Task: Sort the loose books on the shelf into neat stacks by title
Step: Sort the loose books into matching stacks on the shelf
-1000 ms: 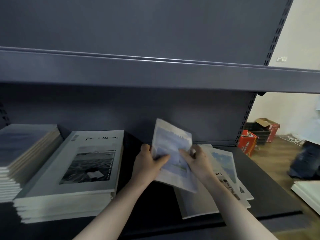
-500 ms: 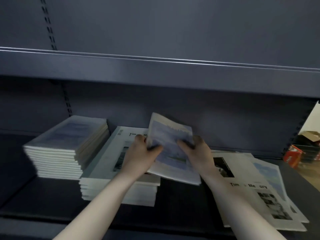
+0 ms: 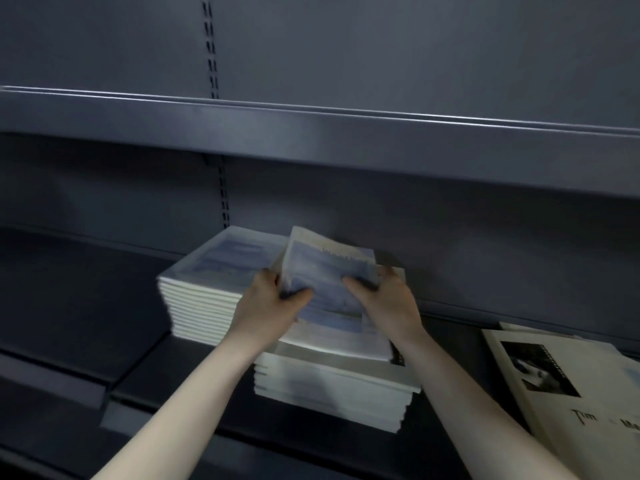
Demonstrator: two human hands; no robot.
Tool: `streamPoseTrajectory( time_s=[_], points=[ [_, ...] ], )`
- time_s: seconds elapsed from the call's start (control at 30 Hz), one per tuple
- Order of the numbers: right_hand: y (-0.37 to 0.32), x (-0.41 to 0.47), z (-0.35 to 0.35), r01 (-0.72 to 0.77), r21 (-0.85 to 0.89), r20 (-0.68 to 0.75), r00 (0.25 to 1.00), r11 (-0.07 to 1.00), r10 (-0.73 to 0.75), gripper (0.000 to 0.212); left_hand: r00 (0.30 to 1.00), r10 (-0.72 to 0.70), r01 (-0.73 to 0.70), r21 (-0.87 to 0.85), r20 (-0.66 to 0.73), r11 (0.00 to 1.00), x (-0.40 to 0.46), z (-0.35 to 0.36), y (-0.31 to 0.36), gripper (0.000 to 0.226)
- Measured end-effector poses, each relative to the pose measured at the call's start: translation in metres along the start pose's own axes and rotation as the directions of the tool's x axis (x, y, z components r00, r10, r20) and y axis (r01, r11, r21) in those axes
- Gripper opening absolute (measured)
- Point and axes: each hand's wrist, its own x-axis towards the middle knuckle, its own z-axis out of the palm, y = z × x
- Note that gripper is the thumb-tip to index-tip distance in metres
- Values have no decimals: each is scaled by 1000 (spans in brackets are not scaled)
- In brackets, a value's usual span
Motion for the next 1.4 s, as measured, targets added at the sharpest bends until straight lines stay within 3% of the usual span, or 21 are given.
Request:
streamPoseTrajectory(
  time_s=[0.23,0.47,0.67,0.83,0.93,1.17,1.4],
  points=[
    [-45,9,53,16,-119,76,997,993,-7,59,999,-22,26,115,-33,993,20,-49,-36,32],
    [-81,21,95,29,-215,139,990,976,1,58,997,-61,74,252,-56,965,45,-92,-67,41],
    [-99,25,114,19,-296,154,988,955,29,58,996,-45,73,438,-73,896,61,-108,-83,43],
    [-107,32,126,-10,-357,159,985,934,71,62,993,-67,112,612,-96,783,72,-108,-85,64],
    [-109,38,132,-25,-378,138,987,926,83,65,994,-91,113,576,-67,810,79,-105,-84,70],
    [-110,56,146,-147,-216,149,972,965,181,67,982,-140,55,525,125,849,112,-105,-92,56],
    [-107,61,153,-190,-162,121,970,968,210,69,977,-139,33,535,161,844,120,-103,-90,54]
  ],
)
